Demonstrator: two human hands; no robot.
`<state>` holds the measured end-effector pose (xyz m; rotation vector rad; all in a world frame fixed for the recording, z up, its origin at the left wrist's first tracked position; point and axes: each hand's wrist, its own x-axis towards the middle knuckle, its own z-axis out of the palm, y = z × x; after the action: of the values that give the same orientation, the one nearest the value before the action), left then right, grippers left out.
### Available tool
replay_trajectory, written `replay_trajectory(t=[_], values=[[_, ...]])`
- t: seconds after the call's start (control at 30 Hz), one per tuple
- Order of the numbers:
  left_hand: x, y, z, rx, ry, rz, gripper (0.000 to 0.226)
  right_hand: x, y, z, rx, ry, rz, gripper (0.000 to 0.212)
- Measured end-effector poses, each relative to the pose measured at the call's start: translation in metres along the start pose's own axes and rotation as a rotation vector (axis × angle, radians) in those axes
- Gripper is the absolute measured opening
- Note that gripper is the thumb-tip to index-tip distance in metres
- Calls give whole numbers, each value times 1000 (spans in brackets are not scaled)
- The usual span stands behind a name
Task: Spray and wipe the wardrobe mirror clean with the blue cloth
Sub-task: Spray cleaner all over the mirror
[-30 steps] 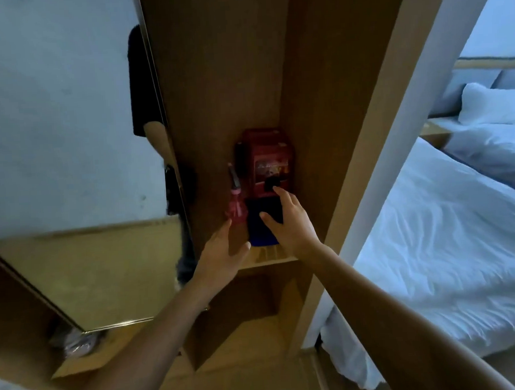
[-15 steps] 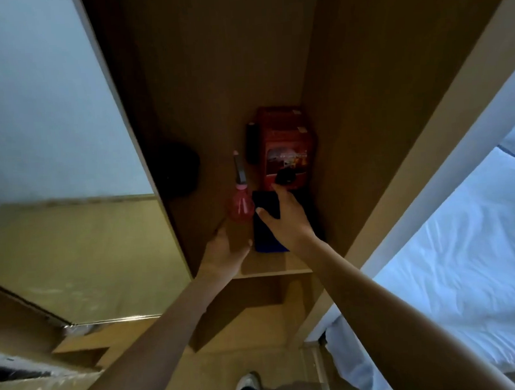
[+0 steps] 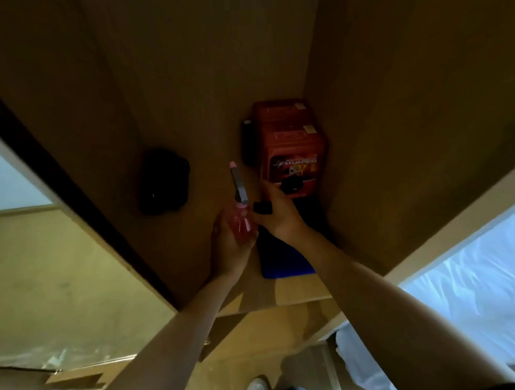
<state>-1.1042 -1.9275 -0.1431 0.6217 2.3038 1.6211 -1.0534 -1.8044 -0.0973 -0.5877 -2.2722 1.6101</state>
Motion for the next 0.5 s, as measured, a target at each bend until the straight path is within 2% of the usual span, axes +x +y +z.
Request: replay_trajectory(t=[0.1,0.23,0.3,0.4,0.43,0.5], values=[[13,-16,8,-6,-10,24,57,14,5,8,35,-28,70,58],[24,-28,13,-7,11,16,58,31,9,15,12,-96,95,89],[31,-37,16,-5,-6,-27,68,40,11,16,38,-109,83,87],[32,-27,13,17,-8,-115,94,49,9,21,58,-149,68,88],[30,-20,13,43,-23,-125,98,50,8,24,45,-161,60,87],[29,-18,14,70,-51,-133,92,54,10,31,22,-147,35,83]])
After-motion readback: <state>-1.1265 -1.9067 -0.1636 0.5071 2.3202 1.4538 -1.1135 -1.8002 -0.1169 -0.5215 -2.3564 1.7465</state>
